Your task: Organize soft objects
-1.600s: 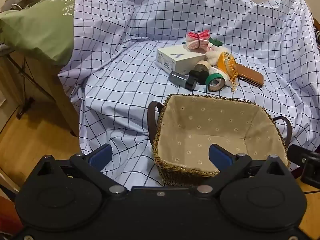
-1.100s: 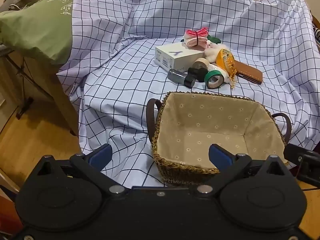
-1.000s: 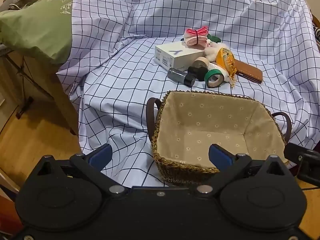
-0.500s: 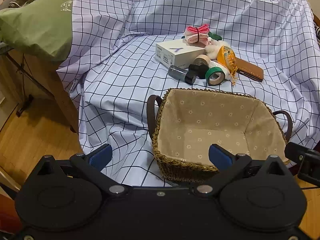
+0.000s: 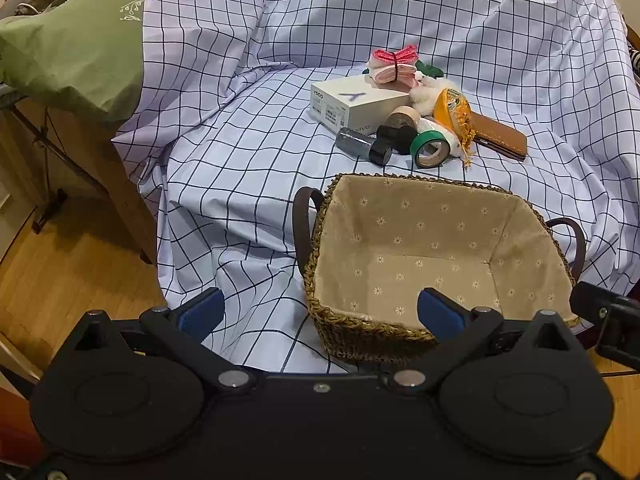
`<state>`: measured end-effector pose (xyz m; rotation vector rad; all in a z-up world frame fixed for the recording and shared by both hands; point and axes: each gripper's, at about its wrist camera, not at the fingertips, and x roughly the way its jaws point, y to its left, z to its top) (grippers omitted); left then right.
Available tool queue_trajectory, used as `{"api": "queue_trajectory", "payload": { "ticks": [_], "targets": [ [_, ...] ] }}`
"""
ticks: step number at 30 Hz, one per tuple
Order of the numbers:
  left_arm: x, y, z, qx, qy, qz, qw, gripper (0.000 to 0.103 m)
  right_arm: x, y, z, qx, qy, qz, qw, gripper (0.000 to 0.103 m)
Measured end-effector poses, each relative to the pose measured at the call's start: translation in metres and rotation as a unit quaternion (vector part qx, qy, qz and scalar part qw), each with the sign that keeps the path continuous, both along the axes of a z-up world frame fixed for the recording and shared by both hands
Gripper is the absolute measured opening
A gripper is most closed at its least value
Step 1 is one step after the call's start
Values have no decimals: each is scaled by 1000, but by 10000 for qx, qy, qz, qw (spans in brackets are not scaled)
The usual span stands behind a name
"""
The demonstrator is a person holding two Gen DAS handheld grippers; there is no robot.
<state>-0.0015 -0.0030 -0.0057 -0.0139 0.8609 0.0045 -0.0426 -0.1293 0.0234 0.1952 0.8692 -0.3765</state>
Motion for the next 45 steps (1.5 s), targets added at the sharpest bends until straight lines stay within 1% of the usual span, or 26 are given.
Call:
{"api": "queue_trajectory", "payload": {
  "ticks": [45],
  "targets": [
    [1,-2,-3,27,94,-36,9999,100,1,-2,-4,70,74,-42,9999,102]
  ]
}}
